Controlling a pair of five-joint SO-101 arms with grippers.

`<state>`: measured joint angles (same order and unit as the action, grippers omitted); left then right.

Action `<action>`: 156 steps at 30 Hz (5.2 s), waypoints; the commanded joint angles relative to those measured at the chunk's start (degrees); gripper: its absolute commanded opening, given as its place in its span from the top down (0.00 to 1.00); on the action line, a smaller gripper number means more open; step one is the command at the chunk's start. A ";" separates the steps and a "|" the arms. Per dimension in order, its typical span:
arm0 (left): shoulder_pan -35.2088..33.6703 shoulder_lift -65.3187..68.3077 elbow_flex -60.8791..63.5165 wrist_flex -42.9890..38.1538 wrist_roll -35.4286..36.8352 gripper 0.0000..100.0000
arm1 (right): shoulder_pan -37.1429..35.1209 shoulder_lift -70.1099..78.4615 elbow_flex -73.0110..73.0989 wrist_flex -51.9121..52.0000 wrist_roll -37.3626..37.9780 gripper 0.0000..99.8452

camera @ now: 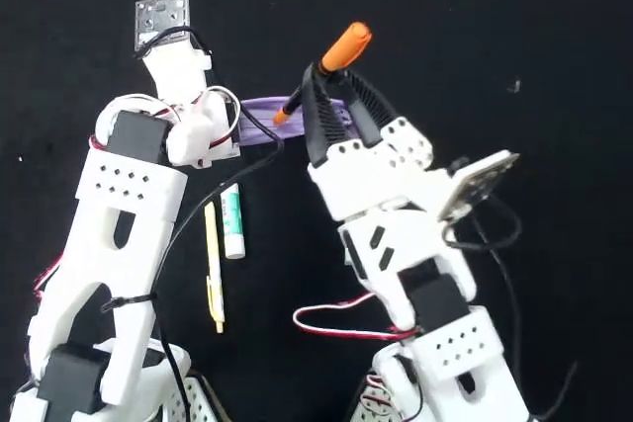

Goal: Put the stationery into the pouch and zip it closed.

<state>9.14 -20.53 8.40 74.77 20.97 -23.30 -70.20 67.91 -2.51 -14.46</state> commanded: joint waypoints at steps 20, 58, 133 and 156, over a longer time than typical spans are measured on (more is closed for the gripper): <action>-5.58 0.35 -0.13 -0.79 0.88 0.97 | -3.78 -9.71 9.27 -3.43 8.62 0.67; -24.92 0.53 -2.95 -2.55 0.88 0.97 | 5.19 43.91 -18.95 35.25 14.33 0.76; -8.48 1.05 -14.29 7.30 1.05 0.97 | 14.42 50.07 -72.66 53.01 18.37 0.99; -3.47 1.05 -11.47 8.00 0.97 0.97 | 5.71 3.82 -22.99 15.56 16.62 0.99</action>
<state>4.92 -19.03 -2.51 82.68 21.23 -14.15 -60.26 42.95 16.84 2.42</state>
